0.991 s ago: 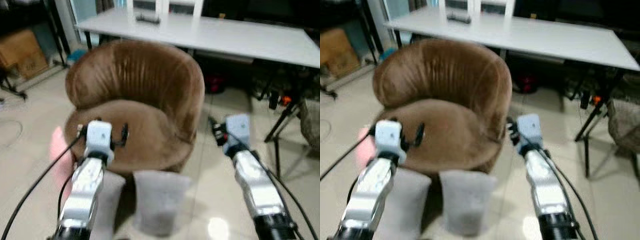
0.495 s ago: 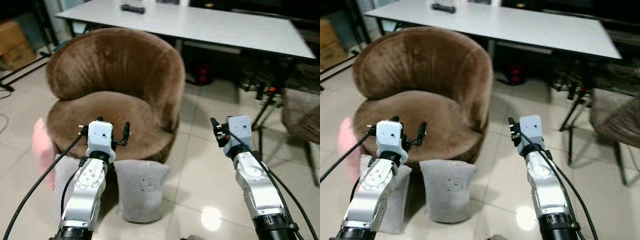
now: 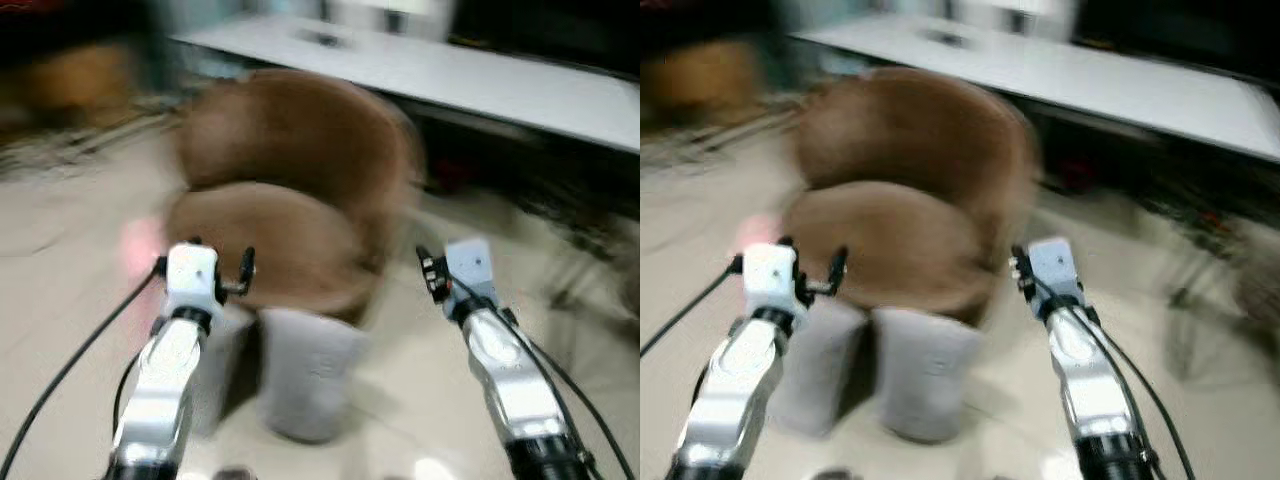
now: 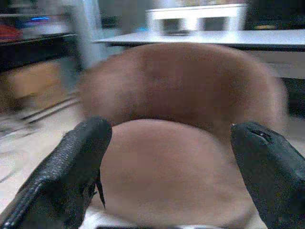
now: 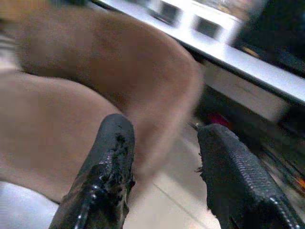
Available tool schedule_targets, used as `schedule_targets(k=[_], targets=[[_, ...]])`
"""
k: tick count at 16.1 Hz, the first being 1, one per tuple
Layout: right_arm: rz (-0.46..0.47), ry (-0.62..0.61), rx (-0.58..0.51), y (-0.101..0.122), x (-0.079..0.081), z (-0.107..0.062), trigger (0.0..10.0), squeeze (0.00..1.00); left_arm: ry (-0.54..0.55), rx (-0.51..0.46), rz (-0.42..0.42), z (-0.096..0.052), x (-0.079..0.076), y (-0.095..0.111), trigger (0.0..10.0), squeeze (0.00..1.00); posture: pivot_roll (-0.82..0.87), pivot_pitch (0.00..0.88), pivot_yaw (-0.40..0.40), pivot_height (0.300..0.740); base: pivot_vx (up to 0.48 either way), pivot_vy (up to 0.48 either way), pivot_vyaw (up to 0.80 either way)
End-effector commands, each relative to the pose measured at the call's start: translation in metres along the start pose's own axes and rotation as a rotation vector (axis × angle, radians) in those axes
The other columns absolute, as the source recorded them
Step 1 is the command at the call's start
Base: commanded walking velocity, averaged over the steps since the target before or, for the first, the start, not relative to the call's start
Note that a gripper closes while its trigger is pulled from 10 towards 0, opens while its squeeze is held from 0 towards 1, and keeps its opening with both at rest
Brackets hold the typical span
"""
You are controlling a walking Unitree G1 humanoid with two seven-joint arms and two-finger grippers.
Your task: Move the pillow to the sofa from floor
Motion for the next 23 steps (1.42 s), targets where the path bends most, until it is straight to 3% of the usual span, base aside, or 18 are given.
schedule_targets(k=[1, 10, 12, 18, 20, 23], targets=[[0.025, -0.019, 0.010, -0.004, -0.005, -0.004, 10.0, 0.00, -0.022, -0.025, 0.002, 0.007, -0.005, 0.009, 10.0, 0.00, 0.03, 0.000, -0.023, 0.740, 0.386, 0.000, 0.00], [0.009, 0.013, -0.002, -0.001, 0.001, -0.003, 10.0, 0.00, -0.018, -0.023, -0.001, 0.006, -0.004, 0.008, 10.0, 0.00, 0.04, 0.000, -0.037, 0.740, 0.369, 0.000, 0.00], [-0.080, 0.048, 0.003, -0.001, 0.005, -0.002, 10.0, 0.00, -0.017, -0.025, 0.003, 0.006, -0.005, 0.009, 10.0, 0.00, 0.04, 0.000, -0.038, 0.740, 0.317, 0.000, 0.40], [0.026, 0.068, 0.042, -0.008, 0.007, -0.001, 10.0, 0.00, -0.020, 0.009, 0.029, 0.004, -0.005, 0.002, 10.0, 0.00, 0.04, 0.000, -0.034, 0.740, 0.000, 0.000, 0.24], [0.066, 0.062, 0.098, -0.019, 0.006, -0.002, 10.0, 0.00, -0.011, 0.023, 0.038, 0.005, 0.001, -0.003, 10.0, 0.00, 0.04, 0.000, -0.032, 0.740, 0.000, 0.000, 0.00], [0.052, 0.007, 0.056, -0.016, -0.005, -0.004, 10.0, 0.00, 0.008, 0.027, 0.049, 0.003, 0.011, -0.005, 10.0, 0.00, 0.04, 0.000, -0.027, 0.740, 0.000, 0.000, 0.00]])
Point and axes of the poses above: a point about 5 cm out from each wrist's last joint towards the gripper, its own z axis pointing out of the wrist towards the gripper, its own y axis along the axis of the wrist's last joint, x = y × z, the point moved 4 cm from there along z, pointing out of the wrist towards the gripper, and after that the axes turned 5 degrees about z, right-handed, at the moved point
